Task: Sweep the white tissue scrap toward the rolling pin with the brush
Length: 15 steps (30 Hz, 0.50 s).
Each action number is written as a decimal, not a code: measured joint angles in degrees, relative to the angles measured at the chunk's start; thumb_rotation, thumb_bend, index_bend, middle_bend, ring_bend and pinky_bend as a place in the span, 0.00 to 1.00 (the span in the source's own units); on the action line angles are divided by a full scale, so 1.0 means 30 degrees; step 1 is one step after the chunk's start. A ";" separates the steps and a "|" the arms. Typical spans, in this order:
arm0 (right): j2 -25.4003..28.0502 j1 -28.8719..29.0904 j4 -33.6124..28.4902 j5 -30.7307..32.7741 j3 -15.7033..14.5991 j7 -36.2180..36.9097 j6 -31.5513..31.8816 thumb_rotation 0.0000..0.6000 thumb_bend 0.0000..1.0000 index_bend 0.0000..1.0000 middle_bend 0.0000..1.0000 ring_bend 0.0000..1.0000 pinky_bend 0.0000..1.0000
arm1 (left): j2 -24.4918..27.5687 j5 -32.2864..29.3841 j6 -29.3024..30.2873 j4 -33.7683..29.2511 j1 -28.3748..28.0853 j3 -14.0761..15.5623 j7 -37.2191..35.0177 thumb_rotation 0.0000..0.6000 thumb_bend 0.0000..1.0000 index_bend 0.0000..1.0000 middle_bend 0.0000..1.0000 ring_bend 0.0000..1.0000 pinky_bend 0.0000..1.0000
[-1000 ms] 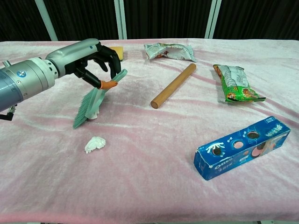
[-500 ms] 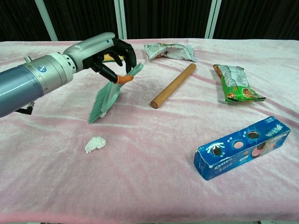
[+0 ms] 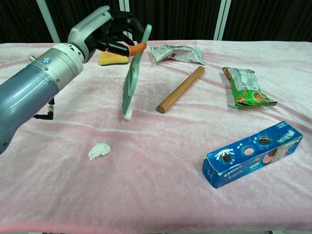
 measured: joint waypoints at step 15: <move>0.0010 -0.0015 -0.0041 0.0072 -0.0003 -0.0113 -0.0007 1.00 0.20 0.17 0.05 0.10 0.15 | 0.2467 0.0723 0.0750 -0.1939 0.0886 0.0403 -0.0547 1.00 0.38 0.64 0.66 0.26 0.31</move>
